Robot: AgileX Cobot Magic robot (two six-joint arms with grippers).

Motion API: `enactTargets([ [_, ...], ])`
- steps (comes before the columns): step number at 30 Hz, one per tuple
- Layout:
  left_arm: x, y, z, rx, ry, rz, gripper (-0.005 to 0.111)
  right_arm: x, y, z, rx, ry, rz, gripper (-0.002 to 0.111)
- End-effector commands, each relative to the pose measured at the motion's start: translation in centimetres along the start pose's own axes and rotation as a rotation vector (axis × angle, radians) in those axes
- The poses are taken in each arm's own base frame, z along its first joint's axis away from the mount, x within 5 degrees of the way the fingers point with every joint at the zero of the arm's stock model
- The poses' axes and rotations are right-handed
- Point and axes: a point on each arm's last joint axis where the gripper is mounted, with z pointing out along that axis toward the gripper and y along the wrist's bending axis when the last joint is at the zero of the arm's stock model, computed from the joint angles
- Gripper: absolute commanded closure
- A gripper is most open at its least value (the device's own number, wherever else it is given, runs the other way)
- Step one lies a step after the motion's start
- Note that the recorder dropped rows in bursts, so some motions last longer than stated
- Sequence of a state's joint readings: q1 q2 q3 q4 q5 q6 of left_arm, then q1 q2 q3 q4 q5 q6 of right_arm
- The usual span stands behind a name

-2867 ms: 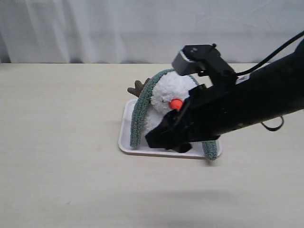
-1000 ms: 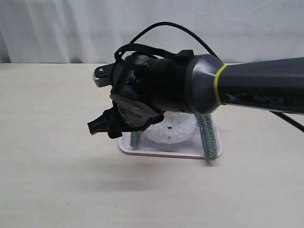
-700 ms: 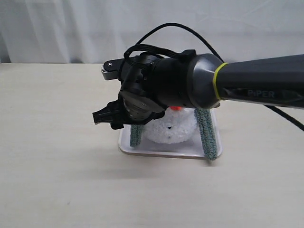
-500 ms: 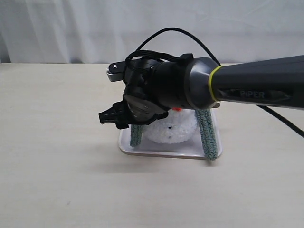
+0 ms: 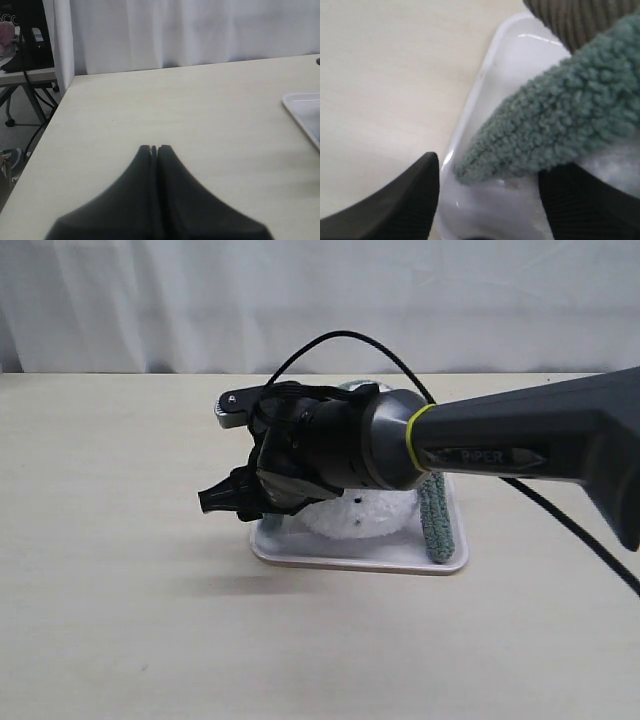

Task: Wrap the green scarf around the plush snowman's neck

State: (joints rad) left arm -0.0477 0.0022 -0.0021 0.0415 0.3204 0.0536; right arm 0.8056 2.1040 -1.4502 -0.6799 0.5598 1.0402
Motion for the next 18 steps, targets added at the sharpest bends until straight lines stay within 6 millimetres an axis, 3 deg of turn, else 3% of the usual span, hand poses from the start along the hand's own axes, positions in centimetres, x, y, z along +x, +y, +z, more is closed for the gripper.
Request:
enactTargets([
  [1,0.0,0.0,0.0,-0.002,-0.010,-0.004,0.107,0.2,-0.3,0.4,0.022,0.009,0.007,0.053],
  [4,0.0,0.0,0.0,-0.002,-0.010,-0.004,0.107,0.1,-0.2,0.4,0.005,0.000,0.008,0.058],
  [11,0.0,0.0,0.0,-0.002,-0.010,-0.004,0.107,0.3,-0.2,0.4,0.029,0.017,-0.037,0.105],
  [18,0.0,0.0,0.0,-0.002,-0.010,-0.004,0.107,0.2,-0.9,-1.6,0.053,0.100,-0.132,0.104],
])
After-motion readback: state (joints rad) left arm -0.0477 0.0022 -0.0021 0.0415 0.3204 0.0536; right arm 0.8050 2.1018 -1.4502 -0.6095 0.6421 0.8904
